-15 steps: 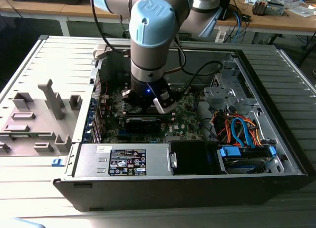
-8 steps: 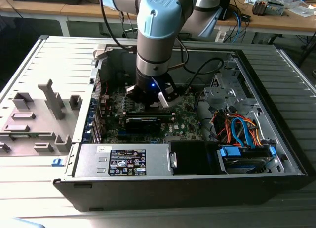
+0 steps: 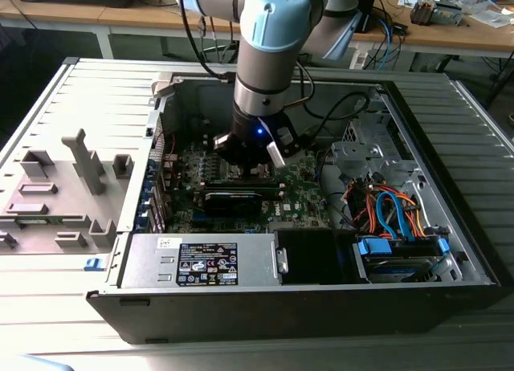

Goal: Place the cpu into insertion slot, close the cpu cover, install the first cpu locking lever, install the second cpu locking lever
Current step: 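Install the second cpu locking lever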

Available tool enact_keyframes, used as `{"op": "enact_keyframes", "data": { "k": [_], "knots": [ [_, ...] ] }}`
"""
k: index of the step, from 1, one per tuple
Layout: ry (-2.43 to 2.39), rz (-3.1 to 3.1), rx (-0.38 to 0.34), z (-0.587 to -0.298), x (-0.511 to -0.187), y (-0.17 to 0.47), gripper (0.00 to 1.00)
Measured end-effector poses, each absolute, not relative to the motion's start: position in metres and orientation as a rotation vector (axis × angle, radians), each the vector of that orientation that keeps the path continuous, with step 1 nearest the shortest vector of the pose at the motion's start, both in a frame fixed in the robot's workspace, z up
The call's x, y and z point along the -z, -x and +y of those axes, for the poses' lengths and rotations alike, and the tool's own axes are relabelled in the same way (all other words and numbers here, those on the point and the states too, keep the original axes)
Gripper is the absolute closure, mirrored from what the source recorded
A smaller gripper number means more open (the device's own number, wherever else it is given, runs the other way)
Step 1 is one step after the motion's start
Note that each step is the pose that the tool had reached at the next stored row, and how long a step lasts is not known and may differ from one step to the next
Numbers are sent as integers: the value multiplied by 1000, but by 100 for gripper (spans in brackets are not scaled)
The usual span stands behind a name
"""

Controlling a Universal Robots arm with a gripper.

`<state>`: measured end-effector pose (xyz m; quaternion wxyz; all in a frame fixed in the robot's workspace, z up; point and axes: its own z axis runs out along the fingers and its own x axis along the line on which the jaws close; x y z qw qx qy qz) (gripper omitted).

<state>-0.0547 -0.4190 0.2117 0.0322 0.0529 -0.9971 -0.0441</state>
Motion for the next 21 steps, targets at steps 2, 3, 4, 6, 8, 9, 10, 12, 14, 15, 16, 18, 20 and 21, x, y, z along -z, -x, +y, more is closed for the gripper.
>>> {"op": "enact_keyframes", "data": {
  "k": [2,3,4,6,8,9,10,12,14,15,16,18,20,21],
  "knots": [
    [-162,-3070,118,-419,-214,54,89],
    [-162,-3070,113,-419,-216,54,89],
    [-162,-3070,108,-419,-218,54,89],
    [-162,-3070,100,-419,-223,54,89],
    [-162,-3070,94,-419,-228,54,89],
    [-162,-3070,93,-419,-231,54,89],
    [-162,-3070,93,-419,-234,54,89],
    [-162,-3070,93,-419,-239,54,89],
    [-161,-3070,93,-419,-243,54,89],
    [-162,-3070,94,-419,-243,54,89],
    [-162,-3070,94,-419,-243,54,89],
    [-162,-3070,93,-419,-243,54,89],
    [-162,-3070,93,-419,-243,54,89],
    [-162,-3070,93,-419,-243,54,89]
  ]
}}
